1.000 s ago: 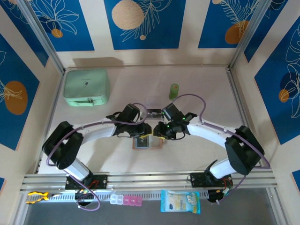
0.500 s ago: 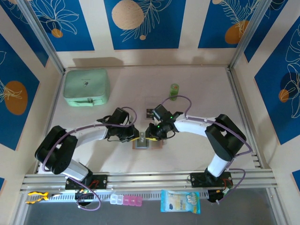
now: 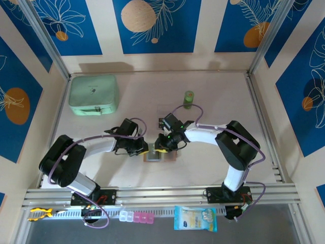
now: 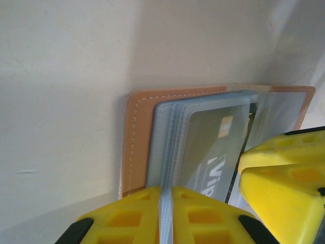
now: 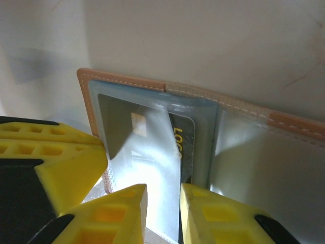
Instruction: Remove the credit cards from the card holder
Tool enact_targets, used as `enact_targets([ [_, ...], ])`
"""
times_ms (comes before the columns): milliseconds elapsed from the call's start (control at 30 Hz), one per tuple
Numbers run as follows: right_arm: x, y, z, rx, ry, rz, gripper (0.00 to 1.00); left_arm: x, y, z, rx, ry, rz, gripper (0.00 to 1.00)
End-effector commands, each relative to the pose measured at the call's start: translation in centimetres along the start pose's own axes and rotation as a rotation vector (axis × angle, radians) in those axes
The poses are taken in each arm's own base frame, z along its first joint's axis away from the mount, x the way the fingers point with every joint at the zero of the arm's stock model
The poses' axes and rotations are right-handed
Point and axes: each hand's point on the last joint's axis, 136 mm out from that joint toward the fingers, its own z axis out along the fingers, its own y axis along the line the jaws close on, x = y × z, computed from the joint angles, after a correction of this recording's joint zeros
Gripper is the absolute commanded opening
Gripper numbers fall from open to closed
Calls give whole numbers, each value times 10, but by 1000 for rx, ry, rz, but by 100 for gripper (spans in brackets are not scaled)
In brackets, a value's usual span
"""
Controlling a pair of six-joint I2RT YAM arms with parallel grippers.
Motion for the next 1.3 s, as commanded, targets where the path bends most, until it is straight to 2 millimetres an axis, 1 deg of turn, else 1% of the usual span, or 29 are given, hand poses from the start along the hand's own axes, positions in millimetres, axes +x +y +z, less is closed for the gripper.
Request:
enact_targets([
  [0,2,5,3,-12,25,0,25,4,8,3,-7,22,-3,12],
  [267,1,-7,-3,60,1,-7,24,6,12,3,-22,31,-9,10],
  [433,-1,-7,-11,73,-22,-21,24,6,10,2,-19,27,-3,10],
  [533,-2,-4,-17,67,-31,-29,24,4,8,-1,-16,20,-2,10],
  [733,-1,-2,-22,70,-35,-30,24,-1,-2,-9,-4,1,15,9],
  [967,-1,2,-23,39,-36,-29,24,-4,-26,-16,47,-2,53,7],
  [1133,-1,4,-20,4,-29,-24,24,-1,-36,-10,57,13,71,4],
  [1267,-2,7,-17,-29,-22,-19,24,2,-33,-1,51,31,65,1],
])
